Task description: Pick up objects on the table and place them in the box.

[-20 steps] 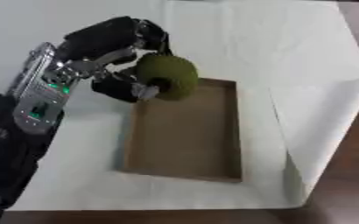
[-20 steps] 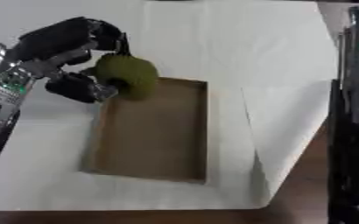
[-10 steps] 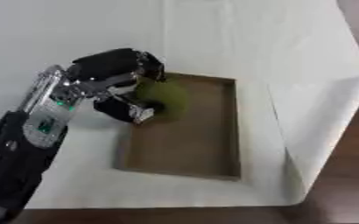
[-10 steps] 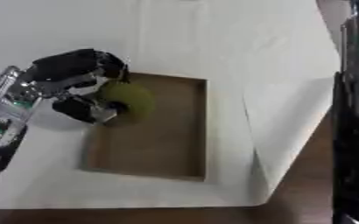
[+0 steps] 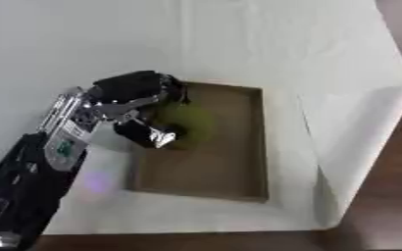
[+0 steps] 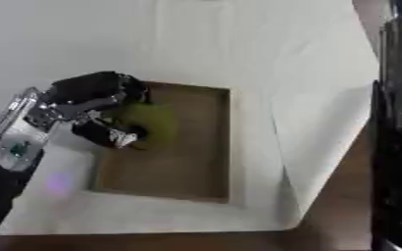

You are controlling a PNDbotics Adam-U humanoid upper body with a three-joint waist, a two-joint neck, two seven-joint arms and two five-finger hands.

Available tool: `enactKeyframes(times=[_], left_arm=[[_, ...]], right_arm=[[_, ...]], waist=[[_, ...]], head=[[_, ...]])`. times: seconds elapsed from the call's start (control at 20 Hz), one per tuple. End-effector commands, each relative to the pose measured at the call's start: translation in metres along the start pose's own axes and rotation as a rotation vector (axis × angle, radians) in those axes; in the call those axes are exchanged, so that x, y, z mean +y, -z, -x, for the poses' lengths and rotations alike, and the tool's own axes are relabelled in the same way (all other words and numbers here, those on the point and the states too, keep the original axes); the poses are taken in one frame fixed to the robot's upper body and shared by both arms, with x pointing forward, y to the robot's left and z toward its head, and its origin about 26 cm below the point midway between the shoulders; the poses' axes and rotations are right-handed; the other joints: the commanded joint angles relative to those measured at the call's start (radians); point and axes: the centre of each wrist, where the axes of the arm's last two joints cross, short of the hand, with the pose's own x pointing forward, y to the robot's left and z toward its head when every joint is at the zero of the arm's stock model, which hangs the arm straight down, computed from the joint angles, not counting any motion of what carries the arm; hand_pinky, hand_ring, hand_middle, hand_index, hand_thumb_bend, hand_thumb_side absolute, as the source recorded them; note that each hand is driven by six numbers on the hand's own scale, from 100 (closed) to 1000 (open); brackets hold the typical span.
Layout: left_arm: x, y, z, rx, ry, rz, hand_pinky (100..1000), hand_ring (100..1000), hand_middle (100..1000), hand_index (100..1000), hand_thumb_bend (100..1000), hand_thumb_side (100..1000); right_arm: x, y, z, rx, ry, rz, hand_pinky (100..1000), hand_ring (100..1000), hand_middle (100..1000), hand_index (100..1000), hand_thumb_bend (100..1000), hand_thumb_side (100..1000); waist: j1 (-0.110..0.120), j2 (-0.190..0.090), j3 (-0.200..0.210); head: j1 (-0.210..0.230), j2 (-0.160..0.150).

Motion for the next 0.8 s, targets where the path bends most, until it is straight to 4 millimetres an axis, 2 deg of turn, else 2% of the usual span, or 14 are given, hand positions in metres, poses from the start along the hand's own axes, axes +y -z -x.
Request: enactKeyframes(times=[0.05,0.1,0.15,0.2,0.25,0.3,0.35,0.45,0.55,0.65,0.8], left_arm=[[0.004,0.002,-0.001,-0.02,0.034,0.017,705,709,615,811,100,204],[0.003,0.001,-0.001,-0.024,0.042,0.027,709,714,620,818,100,203],[0.002,0.001,-0.001,-0.027,0.054,0.044,770,769,689,879,100,223],[0.002,0.0,0.0,-0.031,0.07,0.061,820,809,739,912,100,310],[0.003,-0.002,0.0,-0.032,0.088,0.076,843,829,762,929,100,353],[0.004,-0.005,0.0,-0.032,0.107,0.087,882,859,794,959,100,455],[0.006,-0.007,0.0,-0.029,0.125,0.093,889,865,797,962,100,494],[0.011,-0.014,0.002,-0.009,0.151,0.073,907,882,803,963,182,618],[0.02,-0.019,0.002,0.01,0.17,0.022,911,888,804,963,226,696],[0.03,-0.023,0.0,0.021,0.189,-0.036,913,892,804,961,234,692],[0.055,-0.029,-0.009,0.011,0.227,-0.171,912,895,805,961,237,681]], right_arm=[[-0.006,0.005,-0.006,-0.035,-0.013,0.014,824,524,666,758,100,546],[-0.006,0.005,-0.006,-0.035,-0.014,0.014,824,524,666,758,100,546],[-0.006,0.005,-0.006,-0.035,-0.015,0.014,824,524,666,758,100,546],[-0.006,0.005,-0.006,-0.035,-0.016,0.014,824,524,666,758,100,546],[-0.006,0.005,-0.006,-0.035,-0.019,0.013,824,524,666,758,100,545],[-0.007,0.005,-0.006,-0.034,-0.024,0.009,823,523,666,758,100,542],[-0.008,0.006,-0.005,-0.033,-0.031,0.002,823,522,666,758,100,541],[-0.01,0.007,-0.005,-0.031,-0.049,-0.009,822,522,665,758,100,540],[-0.013,0.007,-0.004,-0.028,-0.064,-0.012,822,522,665,758,100,539],[-0.014,0.008,-0.004,-0.025,-0.072,-0.012,822,522,664,758,100,540],[-0.014,0.007,-0.003,-0.022,-0.074,-0.007,822,522,664,758,100,541]], waist=[[0.002,-0.025,-0.001],[0.002,-0.025,-0.001],[0.003,-0.025,0.0],[0.003,-0.025,0.0],[0.004,-0.025,0.001],[0.004,-0.026,0.002],[0.004,-0.026,0.004],[0.003,-0.028,0.006],[0.003,-0.029,0.007],[0.003,-0.03,0.008],[0.004,-0.033,0.01]], head=[[-0.001,-0.002],[-0.002,-0.003],[-0.002,-0.003],[-0.003,-0.003],[-0.004,-0.002],[-0.005,-0.002],[-0.007,-0.002],[-0.009,-0.001],[-0.01,-0.001],[-0.01,0.0],[-0.01,-0.001]])
